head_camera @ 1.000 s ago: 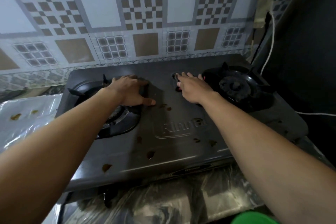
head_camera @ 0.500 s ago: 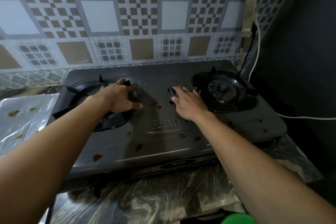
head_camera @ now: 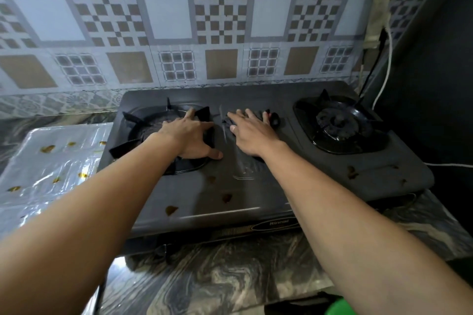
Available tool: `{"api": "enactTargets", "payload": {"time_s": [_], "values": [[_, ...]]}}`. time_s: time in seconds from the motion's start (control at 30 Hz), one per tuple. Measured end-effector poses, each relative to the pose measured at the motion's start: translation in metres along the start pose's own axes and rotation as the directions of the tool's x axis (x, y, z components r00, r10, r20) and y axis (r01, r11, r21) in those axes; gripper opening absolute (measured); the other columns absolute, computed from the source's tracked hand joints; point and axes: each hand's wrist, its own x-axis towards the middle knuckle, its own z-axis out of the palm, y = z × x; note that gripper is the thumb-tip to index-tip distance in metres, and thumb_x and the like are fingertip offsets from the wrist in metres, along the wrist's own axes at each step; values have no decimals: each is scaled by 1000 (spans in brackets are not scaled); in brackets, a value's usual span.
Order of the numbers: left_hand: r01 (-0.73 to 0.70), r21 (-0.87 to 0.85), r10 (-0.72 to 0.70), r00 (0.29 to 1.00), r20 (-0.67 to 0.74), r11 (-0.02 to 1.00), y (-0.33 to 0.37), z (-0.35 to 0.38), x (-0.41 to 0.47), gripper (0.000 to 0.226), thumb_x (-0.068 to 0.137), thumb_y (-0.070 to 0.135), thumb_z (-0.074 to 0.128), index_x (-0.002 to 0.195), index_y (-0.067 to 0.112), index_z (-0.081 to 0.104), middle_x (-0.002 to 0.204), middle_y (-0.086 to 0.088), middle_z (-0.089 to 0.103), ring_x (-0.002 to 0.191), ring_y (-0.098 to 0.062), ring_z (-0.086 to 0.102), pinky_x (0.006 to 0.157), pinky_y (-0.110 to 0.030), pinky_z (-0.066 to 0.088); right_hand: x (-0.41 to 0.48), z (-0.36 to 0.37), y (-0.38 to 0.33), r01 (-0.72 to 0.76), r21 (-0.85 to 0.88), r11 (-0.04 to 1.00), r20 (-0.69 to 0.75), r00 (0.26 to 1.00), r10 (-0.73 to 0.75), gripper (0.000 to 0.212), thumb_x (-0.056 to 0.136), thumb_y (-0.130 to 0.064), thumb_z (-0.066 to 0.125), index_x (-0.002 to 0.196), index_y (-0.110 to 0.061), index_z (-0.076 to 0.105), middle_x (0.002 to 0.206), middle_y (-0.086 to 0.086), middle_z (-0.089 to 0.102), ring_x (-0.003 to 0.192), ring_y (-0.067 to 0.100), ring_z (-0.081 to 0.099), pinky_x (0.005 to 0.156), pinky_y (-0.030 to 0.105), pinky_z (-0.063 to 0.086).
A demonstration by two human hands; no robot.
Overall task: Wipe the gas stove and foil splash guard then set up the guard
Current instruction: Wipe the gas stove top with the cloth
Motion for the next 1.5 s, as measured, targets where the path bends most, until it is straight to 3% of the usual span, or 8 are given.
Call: {"api": "enactTargets", "payload": {"time_s": [0.13,0.23,0.33,0.57,0.77,1.03,1.3,1.5], "values": [[-9,-86,12,999,30,996,-3,1,-3,102,69,80,61,155,44,19,167,-4,-10,151,-35,15,117,-54,26,-9,4,-6,71,14,997,3,997,-71,48,107,-26,30,155,-28,24,164,-3,18,152,19,7,119,57,-4],[-60,-180,67,997,33,982,-5,-3,-7,84,84,61,58,156,33,24,167,0,2,153,-21,-11,120,-48,17,-23,8,-12,134,36,990,-19,991,-133,47,106,-22,32,153,-27,29,162,-2,24,151,18,11,120,55,-4],[-85,-199,95,995,42,976,-7,-6,-7,78,87,48,59,155,24,30,166,4,13,151,-16,-17,119,-45,14,-36,12,-15,173,67,983,-30,985,-172,47,105,-19,34,152,-24,33,161,-1,28,150,16,15,120,53,-3],[-21,-192,31,998,51,981,-3,-6,-7,85,73,60,44,153,31,35,166,-7,3,152,-32,5,117,-58,21,-66,16,-2,225,56,973,-32,974,-224,55,100,-9,33,152,-26,32,161,-3,26,150,14,13,121,50,-2],[-50,-96,42,996,-79,994,5,15,-5,73,91,65,43,155,36,27,166,-7,-14,153,-33,-6,115,-68,6,-59,0,23,87,87,992,3,996,-87,48,107,-22,30,155,-30,24,163,-1,22,151,17,9,121,51,-3],[-151,11,150,972,-183,989,18,28,-14,76,86,72,49,152,39,34,167,-4,0,153,-29,-4,115,-71,6,-64,-16,67,-114,87,990,10,993,114,50,108,-20,30,156,-27,21,164,3,17,152,22,8,120,54,0],[-149,-21,142,970,-196,989,15,32,-13,59,96,60,42,150,38,39,166,-4,13,153,-29,-2,115,-71,5,-97,-5,68,-127,173,977,-49,989,137,48,107,-18,31,154,-25,26,163,4,20,151,19,8,121,49,-3],[-201,-52,185,957,-222,978,14,26,-24,43,101,43,40,143,38,50,161,-4,29,151,-29,17,114,-66,16,-113,5,39,-100,136,986,-93,989,113,49,105,-14,34,153,-19,28,162,8,24,151,23,11,120,53,-2]]}}
